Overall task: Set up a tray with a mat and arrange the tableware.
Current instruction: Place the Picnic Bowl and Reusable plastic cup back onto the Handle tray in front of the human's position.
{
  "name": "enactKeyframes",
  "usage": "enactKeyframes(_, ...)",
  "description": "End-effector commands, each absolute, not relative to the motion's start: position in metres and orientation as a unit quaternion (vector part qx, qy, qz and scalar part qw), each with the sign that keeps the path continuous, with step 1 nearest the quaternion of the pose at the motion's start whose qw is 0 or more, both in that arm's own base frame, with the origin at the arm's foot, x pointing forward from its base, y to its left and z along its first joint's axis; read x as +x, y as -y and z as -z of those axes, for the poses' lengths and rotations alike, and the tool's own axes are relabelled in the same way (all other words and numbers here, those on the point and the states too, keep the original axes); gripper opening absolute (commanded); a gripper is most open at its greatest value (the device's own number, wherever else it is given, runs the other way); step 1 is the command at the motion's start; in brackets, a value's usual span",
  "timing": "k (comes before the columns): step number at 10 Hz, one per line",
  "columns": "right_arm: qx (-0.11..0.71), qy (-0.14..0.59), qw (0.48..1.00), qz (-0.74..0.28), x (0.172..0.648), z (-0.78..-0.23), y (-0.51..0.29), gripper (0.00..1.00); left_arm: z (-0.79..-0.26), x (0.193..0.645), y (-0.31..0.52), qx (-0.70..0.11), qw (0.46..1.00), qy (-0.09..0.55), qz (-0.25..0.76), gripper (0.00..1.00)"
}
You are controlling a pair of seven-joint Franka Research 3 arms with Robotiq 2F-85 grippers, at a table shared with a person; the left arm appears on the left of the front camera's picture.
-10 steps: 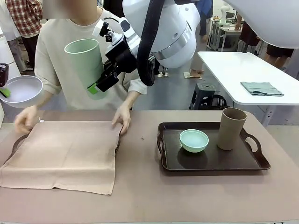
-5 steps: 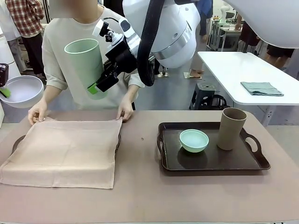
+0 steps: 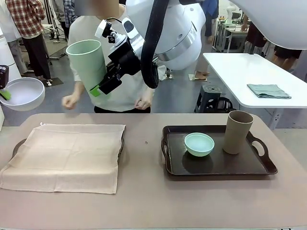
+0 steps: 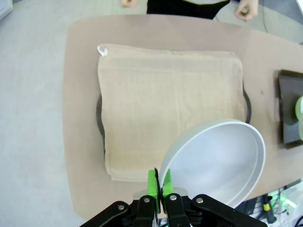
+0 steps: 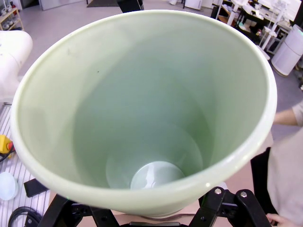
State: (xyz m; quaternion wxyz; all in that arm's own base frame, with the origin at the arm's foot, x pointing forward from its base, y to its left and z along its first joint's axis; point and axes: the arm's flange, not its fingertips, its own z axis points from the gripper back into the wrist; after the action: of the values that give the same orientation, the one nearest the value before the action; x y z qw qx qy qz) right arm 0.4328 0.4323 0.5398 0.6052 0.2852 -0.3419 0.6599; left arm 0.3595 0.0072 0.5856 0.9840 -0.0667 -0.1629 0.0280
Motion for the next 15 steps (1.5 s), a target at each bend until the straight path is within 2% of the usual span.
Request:
enactKeyframes(1,0.287,0.349,0.600,-0.660,0.434,-0.540,-0.432,0.21,-0.587,0.360,-0.008,-0.074,0.983,0.167,-0.020,0.00)
enactKeyframes(4,0.287,0.349,0.600,-0.660,0.434,-0.540,-0.432,0.21,-0.587,0.360,-0.008,-0.074,0.983,0.167,-0.020,0.00)
enactKeyframes(5,0.285,0.342,0.605,-0.660,0.433,-0.540,-0.432,0.80,-0.586,0.359,-0.007,-0.067,0.984,0.163,-0.028,0.04)
enactKeyframes(6,0.326,0.367,0.564,-0.664,0.444,-0.518,-0.434,0.80,-0.561,0.374,-0.015,-0.078,0.985,0.148,-0.034,0.04)
enactKeyframes(8,0.380,0.383,0.536,-0.650,0.465,-0.475,-0.443,0.80,-0.526,0.385,-0.018,-0.095,0.986,0.138,-0.009,0.04)
enactKeyframes(11,0.402,0.350,0.548,-0.644,0.487,-0.407,-0.461,0.80,-0.481,0.400,-0.021,-0.099,0.988,0.117,-0.006,0.04)
enactKeyframes(15,0.414,0.315,0.566,-0.640,0.493,-0.362,-0.469,0.80,-0.436,0.422,-0.019,-0.096,0.991,0.086,-0.022,0.04)
